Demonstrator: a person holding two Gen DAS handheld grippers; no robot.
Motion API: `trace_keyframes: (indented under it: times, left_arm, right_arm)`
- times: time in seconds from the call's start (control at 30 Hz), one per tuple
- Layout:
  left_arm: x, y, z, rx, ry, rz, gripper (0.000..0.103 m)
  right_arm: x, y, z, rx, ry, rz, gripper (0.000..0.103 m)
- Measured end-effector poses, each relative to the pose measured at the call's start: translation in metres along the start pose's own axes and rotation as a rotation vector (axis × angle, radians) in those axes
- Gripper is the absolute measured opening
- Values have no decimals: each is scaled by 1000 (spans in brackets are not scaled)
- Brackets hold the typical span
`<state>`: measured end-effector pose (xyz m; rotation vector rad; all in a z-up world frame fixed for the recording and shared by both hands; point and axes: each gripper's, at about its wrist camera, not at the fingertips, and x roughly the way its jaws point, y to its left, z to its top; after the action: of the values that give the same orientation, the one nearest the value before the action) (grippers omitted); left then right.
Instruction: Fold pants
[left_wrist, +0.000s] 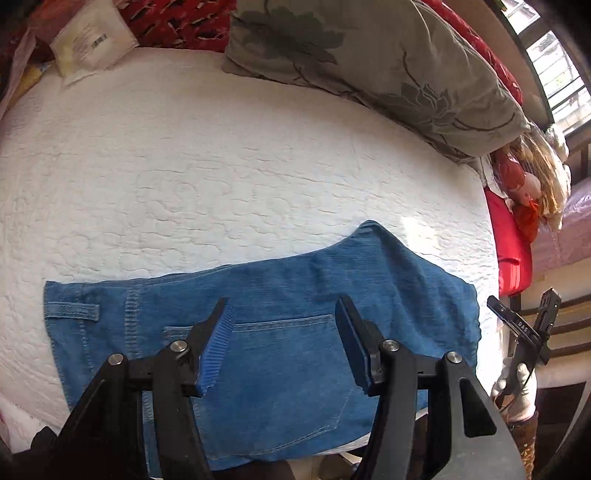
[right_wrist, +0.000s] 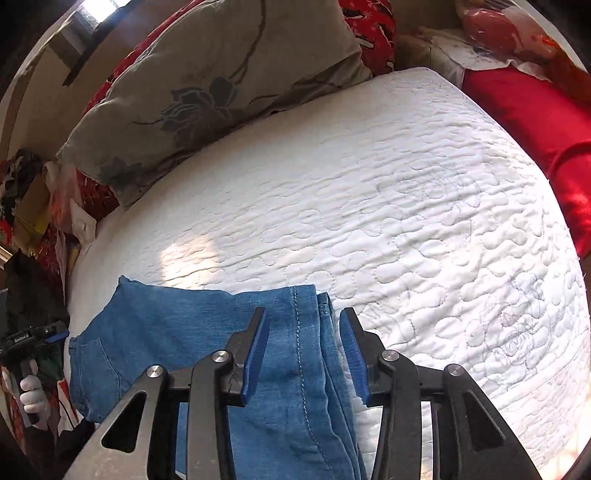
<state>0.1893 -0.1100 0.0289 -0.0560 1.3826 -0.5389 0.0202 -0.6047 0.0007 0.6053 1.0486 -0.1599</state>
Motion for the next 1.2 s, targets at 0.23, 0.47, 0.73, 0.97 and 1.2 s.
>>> trace_keyframes:
  times: [0.23, 0.47, 0.73, 0.97, 1.2]
  left_arm:
    - [87, -84, 37, -17, 162, -29, 55]
    - [126, -130, 37, 83, 169, 304, 56]
    - [59, -120, 11, 133, 113, 129, 56]
    - [48, -180, -15, 331, 147, 80, 58]
    - [70, -227, -29, 352, 234, 44, 58]
  right_arm:
    - [42, -3, 0, 42, 35, 67, 43]
    - [48, -3, 6, -71, 15, 17, 23]
    - [-37, -50, -45, 187, -119, 214, 55]
    - [-71, -88, -152, 389, -157, 273, 61]
    - [-36, -82, -196, 500, -99, 353, 63]
